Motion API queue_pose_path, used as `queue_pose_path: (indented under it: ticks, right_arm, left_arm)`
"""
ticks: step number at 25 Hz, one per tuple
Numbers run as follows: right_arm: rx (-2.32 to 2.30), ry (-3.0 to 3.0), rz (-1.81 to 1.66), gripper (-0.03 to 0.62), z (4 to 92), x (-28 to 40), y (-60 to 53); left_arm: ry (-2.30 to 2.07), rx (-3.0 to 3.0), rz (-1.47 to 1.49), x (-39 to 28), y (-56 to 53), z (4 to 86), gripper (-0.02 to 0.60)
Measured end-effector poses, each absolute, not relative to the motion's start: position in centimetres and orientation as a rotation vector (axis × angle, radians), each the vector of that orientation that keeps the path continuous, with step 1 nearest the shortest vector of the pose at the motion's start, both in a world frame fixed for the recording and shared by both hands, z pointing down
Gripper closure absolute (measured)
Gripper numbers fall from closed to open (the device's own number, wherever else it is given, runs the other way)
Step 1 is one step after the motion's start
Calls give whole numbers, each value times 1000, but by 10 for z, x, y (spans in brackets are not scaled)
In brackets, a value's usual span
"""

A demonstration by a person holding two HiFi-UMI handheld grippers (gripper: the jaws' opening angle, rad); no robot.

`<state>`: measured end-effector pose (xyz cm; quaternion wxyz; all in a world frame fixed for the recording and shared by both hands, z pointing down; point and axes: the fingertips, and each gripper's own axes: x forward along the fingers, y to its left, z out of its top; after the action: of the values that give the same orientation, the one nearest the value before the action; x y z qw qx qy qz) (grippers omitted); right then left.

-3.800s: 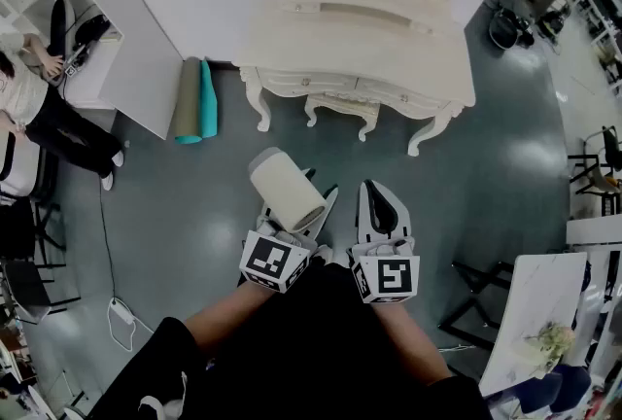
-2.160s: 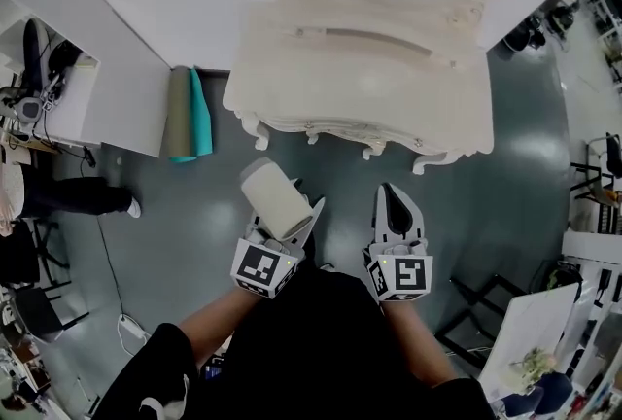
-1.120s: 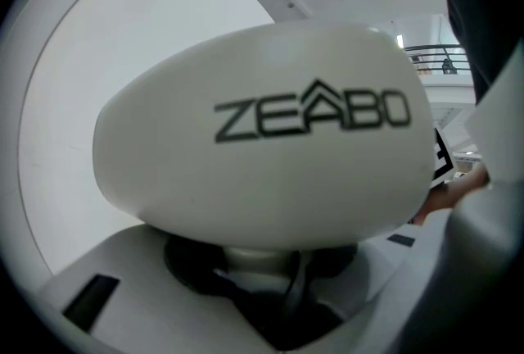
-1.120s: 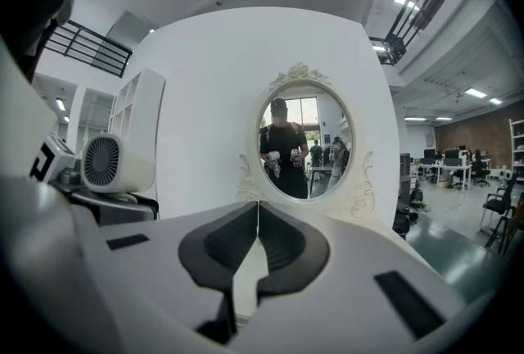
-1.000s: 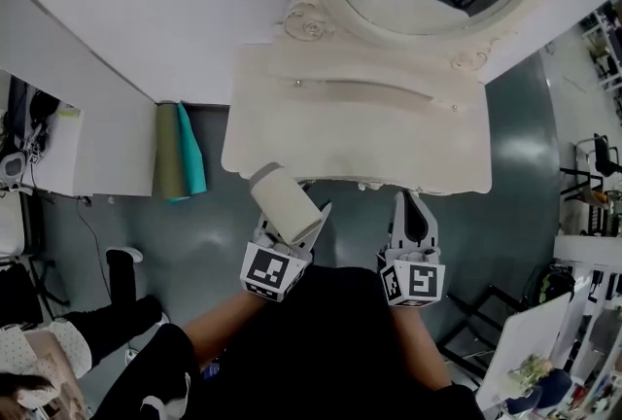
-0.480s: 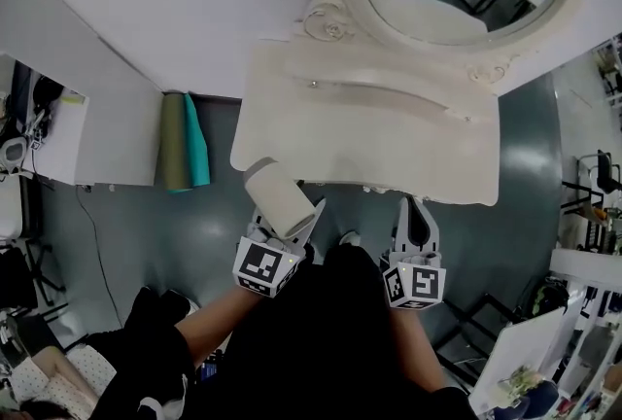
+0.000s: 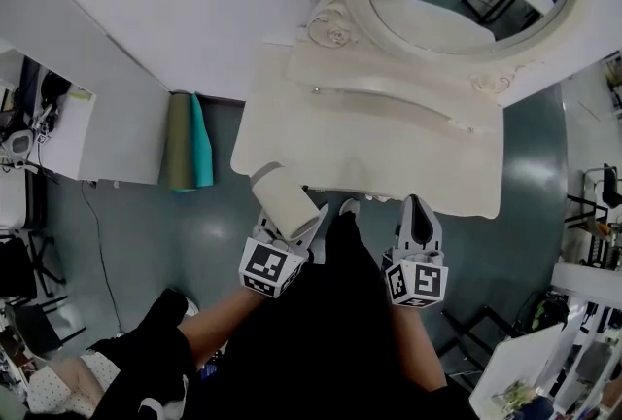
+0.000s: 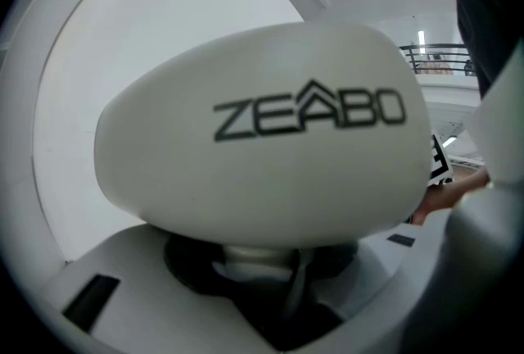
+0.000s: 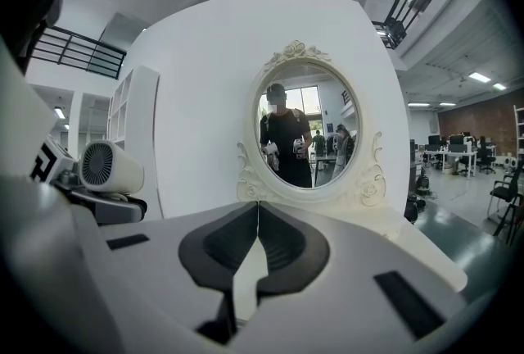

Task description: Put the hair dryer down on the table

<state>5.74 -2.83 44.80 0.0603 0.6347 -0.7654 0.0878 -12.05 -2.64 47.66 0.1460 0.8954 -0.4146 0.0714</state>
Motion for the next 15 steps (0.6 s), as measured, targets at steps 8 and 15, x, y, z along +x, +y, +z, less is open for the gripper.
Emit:
queue_pose_path:
  ticks: [8,15]
  right_arm:
    - [1847,-2403,282,576,450,75,-69]
    - [1803,-2457,346,576,461,101,-102]
  left_arm:
    - [-1206,2475,206,-88,-66,492,390]
    - [-1224,2493,364,-48,-103,518,390]
